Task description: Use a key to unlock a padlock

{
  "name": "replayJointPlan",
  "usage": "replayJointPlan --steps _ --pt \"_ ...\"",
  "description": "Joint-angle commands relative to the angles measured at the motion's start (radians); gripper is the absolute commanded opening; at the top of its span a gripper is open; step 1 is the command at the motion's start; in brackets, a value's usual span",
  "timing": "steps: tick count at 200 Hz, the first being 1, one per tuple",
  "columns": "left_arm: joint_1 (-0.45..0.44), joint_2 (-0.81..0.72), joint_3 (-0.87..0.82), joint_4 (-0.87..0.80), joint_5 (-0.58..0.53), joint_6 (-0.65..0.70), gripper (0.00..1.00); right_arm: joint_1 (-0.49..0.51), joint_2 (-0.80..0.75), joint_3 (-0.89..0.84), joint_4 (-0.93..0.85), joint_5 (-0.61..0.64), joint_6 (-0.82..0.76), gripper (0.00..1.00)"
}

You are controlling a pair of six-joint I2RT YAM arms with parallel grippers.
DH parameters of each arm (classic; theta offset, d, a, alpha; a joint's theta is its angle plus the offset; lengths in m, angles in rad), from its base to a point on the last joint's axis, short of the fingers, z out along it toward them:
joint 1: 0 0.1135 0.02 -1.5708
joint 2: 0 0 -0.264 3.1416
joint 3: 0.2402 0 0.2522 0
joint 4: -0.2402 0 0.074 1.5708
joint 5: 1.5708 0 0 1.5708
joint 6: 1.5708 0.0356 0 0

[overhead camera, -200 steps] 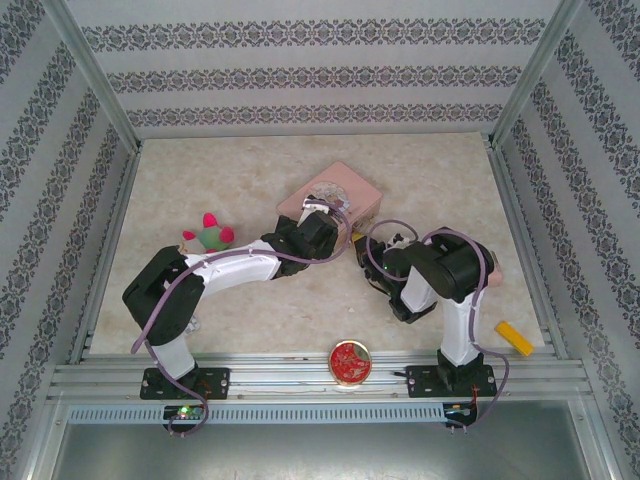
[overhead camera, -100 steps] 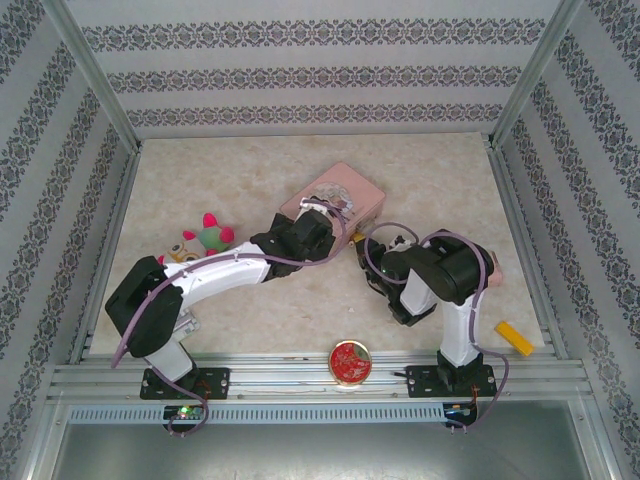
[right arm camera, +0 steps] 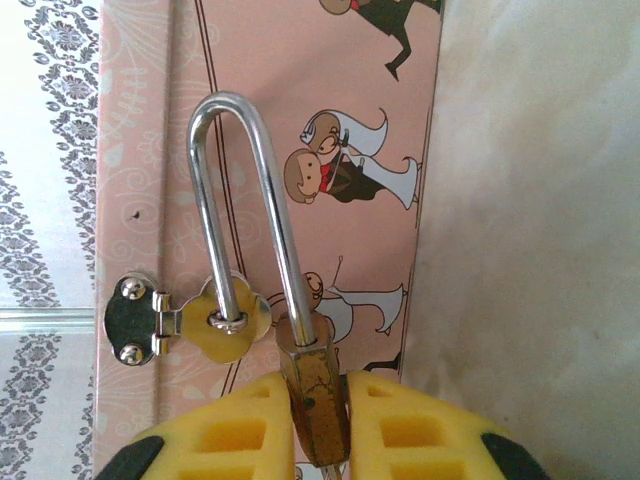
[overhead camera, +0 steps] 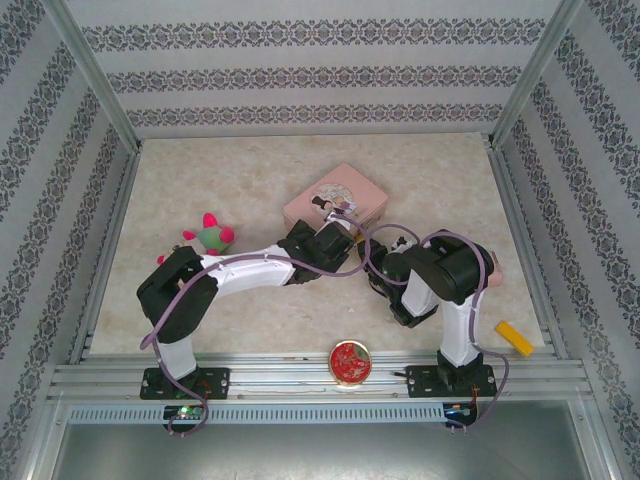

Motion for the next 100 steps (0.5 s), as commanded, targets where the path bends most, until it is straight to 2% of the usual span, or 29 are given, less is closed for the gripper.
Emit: replayJointPlan --steps 1,43,69,100 --pt "-0.011 0.014 0.038 -0.050 -0.057 0.025 0.99 -0.024 0.054 -0.034 -0.189 0.039 0.001 0.07" --pt "-0.010 0.037 0.057 -0.098 -0.094 0.013 1.00 -0.026 0.029 -0.057 -0.204 0.045 -0.005 0.07" --pt "-0.010 0.040 0.060 -0.114 -0.114 0.008 0.95 -0.037 0.014 -0.084 -0.245 0.055 -0.010 0.00" --pt "-0.010 0.036 0.057 -0.124 -0.118 0.000 0.90 -0.050 0.002 -0.104 -0.272 0.086 -0.016 0.00"
